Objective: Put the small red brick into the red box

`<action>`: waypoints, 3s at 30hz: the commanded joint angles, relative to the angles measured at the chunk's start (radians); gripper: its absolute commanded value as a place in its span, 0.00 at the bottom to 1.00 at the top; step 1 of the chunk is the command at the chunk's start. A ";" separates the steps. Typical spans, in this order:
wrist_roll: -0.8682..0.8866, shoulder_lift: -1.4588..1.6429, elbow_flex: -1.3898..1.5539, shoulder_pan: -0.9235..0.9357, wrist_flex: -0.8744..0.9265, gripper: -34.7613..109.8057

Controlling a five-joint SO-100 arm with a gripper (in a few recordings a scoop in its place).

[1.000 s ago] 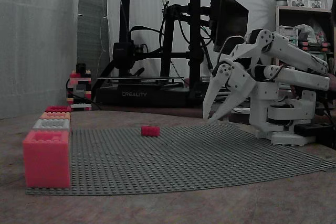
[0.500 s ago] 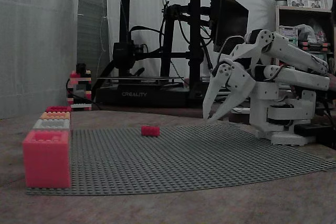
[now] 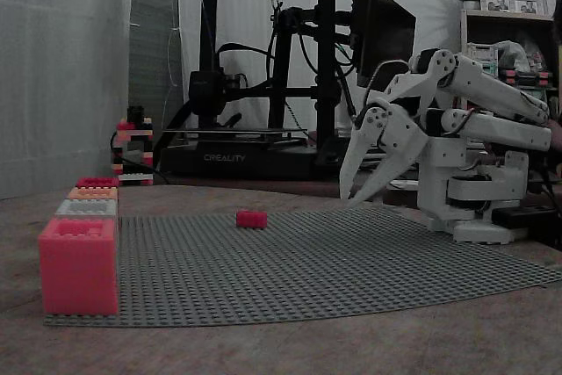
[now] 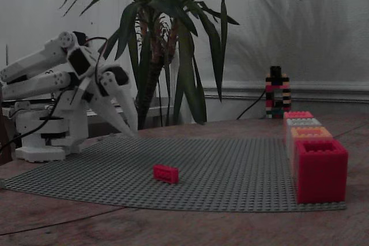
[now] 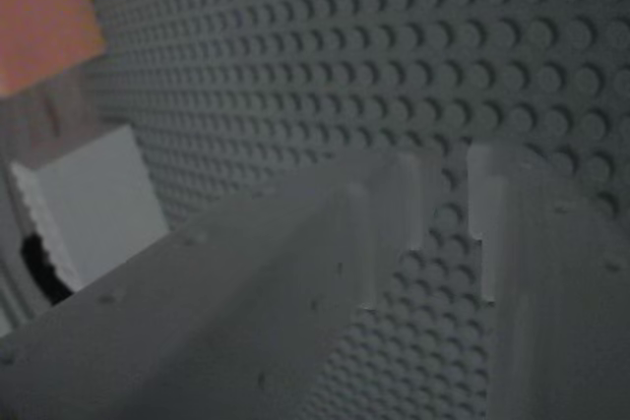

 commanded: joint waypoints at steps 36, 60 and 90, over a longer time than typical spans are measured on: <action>-1.270 -1.456 -0.834 0.453 -0.500 0.39; -1.261 -1.614 -0.847 0.425 -0.595 0.34; -0.400 -1.944 -1.473 0.353 -0.956 0.24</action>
